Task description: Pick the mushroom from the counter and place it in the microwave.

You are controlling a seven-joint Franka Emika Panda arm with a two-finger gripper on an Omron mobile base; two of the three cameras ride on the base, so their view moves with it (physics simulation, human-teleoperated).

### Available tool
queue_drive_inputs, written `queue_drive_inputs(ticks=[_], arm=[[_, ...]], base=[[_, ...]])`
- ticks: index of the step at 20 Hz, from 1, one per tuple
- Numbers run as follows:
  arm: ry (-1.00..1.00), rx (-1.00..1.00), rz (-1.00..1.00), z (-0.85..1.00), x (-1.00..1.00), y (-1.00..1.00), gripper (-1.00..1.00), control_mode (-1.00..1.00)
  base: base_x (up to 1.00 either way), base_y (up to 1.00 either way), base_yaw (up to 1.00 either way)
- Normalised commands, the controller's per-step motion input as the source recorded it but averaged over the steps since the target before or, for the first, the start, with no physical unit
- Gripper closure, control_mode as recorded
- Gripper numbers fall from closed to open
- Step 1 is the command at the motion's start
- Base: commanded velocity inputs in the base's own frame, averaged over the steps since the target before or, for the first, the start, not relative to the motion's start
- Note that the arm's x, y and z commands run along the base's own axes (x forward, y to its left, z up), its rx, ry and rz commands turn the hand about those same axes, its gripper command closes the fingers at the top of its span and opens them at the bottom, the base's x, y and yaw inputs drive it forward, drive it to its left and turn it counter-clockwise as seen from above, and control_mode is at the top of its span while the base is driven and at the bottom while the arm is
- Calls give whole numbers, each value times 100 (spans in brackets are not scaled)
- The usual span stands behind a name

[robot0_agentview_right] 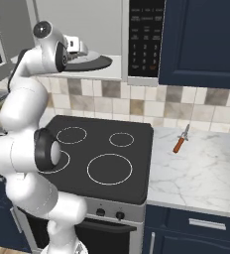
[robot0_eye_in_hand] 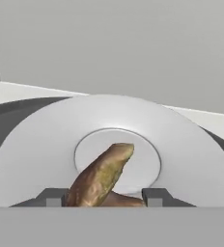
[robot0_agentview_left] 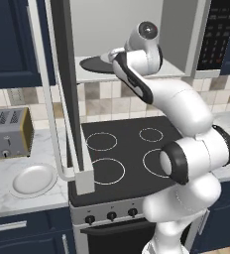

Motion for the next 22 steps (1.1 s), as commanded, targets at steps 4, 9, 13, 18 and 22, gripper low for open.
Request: queue_drive_inputs(ticks=[4,9,13,18,22], arm=[[0,4,0,-8,46,-2,100,-100],[0,2,0,-10,26,-6,100,-100],[0,3,0,0,0,0,-100,-100],[0,1,0,0,-3,0,-100,-100],[-3,5,0,2,-28,-12,-100,-100]], base=[[0,0,0],[0,0,0],[0,0,0],[0,0,0],[0,0,0]])
